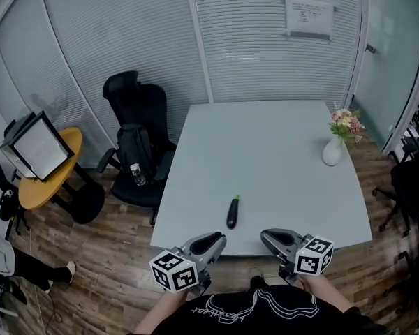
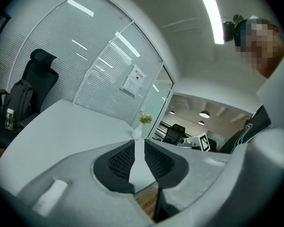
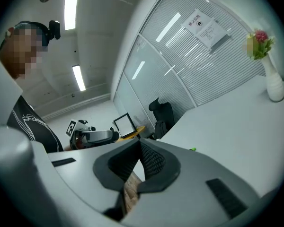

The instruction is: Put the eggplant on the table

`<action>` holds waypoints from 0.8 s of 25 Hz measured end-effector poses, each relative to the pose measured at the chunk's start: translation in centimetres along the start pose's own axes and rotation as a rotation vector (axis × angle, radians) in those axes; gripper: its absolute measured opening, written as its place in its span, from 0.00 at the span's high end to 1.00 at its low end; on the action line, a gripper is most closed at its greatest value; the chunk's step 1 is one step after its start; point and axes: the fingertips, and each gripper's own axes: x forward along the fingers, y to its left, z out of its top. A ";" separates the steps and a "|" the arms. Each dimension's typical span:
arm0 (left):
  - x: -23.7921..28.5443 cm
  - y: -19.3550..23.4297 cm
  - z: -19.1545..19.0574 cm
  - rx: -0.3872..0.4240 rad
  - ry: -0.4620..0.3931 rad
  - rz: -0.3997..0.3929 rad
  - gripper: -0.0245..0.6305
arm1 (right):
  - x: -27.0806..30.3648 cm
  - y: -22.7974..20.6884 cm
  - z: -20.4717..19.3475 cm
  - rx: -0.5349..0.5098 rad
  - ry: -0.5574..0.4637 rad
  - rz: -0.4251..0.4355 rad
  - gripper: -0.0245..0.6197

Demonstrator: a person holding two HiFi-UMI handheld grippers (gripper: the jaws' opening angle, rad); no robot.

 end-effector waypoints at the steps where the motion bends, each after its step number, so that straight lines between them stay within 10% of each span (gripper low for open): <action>1: -0.1 -0.2 -0.1 -0.008 0.001 0.002 0.86 | 0.1 0.4 -0.1 -0.010 0.002 0.006 0.95; 20: -1.8 -3.0 0.5 0.079 -0.019 -0.017 0.93 | 0.6 4.9 0.2 -0.033 0.033 0.111 0.95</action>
